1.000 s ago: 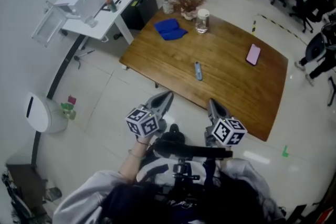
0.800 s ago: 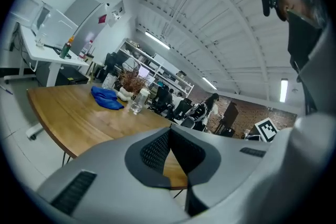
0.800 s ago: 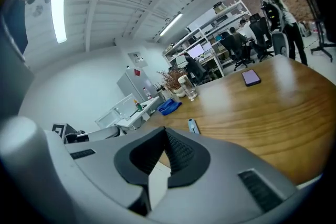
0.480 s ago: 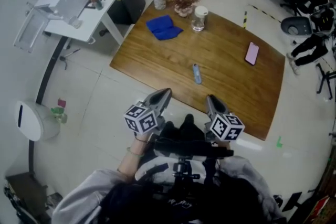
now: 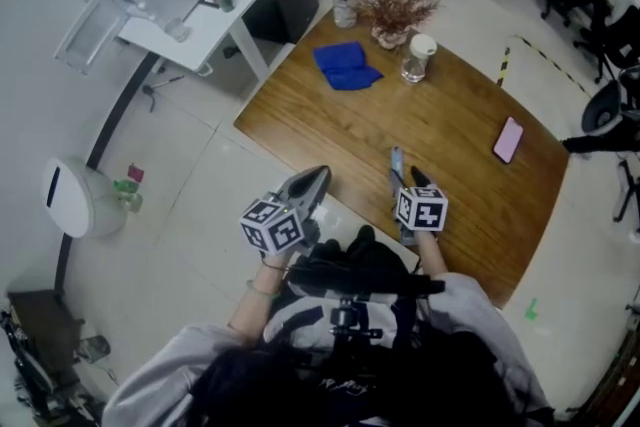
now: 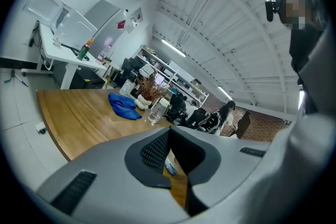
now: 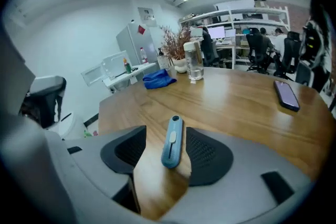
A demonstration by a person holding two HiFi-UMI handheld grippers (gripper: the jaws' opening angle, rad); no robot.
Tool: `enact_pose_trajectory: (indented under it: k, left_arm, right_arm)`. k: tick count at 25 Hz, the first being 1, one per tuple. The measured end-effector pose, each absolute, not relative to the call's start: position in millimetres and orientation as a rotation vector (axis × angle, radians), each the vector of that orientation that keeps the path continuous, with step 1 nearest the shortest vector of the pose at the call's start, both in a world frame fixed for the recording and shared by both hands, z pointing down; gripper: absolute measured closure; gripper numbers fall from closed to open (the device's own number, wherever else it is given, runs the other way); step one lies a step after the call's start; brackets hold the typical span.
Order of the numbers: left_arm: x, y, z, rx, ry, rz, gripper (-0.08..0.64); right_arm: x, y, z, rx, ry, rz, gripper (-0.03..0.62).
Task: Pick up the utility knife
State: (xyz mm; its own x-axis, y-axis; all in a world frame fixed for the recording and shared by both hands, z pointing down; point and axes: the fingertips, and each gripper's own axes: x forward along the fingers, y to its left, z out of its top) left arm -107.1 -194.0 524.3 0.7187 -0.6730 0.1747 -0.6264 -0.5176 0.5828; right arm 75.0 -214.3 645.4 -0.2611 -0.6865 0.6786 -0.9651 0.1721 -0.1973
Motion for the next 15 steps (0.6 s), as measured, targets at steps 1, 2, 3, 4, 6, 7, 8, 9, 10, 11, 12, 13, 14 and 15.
enact_pose_trajectory:
  k: [1, 2, 3, 4, 6, 7, 8, 9, 10, 11, 12, 13, 14, 15]
  left_arm:
    - [-107, -196, 524, 2.285, -0.991, -0.096, 0.555]
    - [-106, -198, 523, 2.282, -0.999, -0.096, 0.555]
    - [-106, -199, 522, 2.28, -1.006, -0.094, 0.555]
    - [-106, -200, 522, 2.278, -1.012, -0.092, 0.555]
    - [-104, -202, 522, 2.273, -1.027, -0.09, 0.555]
    - [-104, -204, 522, 2.27, -1.034, -0.091, 0.555]
    - [-104, -205, 522, 2.267, -1.041, -0.093, 0.555]
    - [-104, -207, 522, 2.265, -1.047, -0.092, 0.555]
    - [-105, -208, 522, 2.262, -1.051, -0.09, 0.555]
    - [-104, -209, 523, 2.26, -1.054, -0.087, 0.555]
    - [-103, -210, 523, 2.258, -1.055, -0.084, 0.555]
    - [-102, -210, 524, 2.256, -1.053, -0.082, 0.555]
    - [-100, -210, 525, 2.256, -1.05, -0.082, 0.555]
    - [-97, -209, 526, 2.257, -1.046, -0.084, 0.555]
  right_arm:
    - [73, -222, 655, 1.528, -2.0, 0.842, 0.359]
    - [70, -229, 665, 1.503, -1.981, 0.845, 0.358]
    - [68, -233, 675, 1.48, -1.957, 0.854, 0.357]
    - [67, -235, 683, 1.46, -1.93, 0.862, 0.357]
    - [69, -236, 696, 1.446, -1.89, 0.86, 0.357]
    - [71, -236, 699, 1.456, -1.883, 0.839, 0.357]
    - [73, -236, 701, 1.467, -1.884, 0.805, 0.359]
    - [74, -237, 701, 1.474, -1.891, 0.76, 0.359]
    - [75, -238, 700, 1.478, -1.899, 0.709, 0.387]
    - [75, -239, 698, 1.476, -1.909, 0.663, 0.411]
    - [75, -240, 697, 1.467, -1.919, 0.639, 0.416]
    - [75, -240, 696, 1.455, -1.926, 0.646, 0.437]
    - [76, -239, 697, 1.447, -1.933, 0.683, 0.44]
    - [78, -237, 697, 1.448, -1.942, 0.743, 0.442]
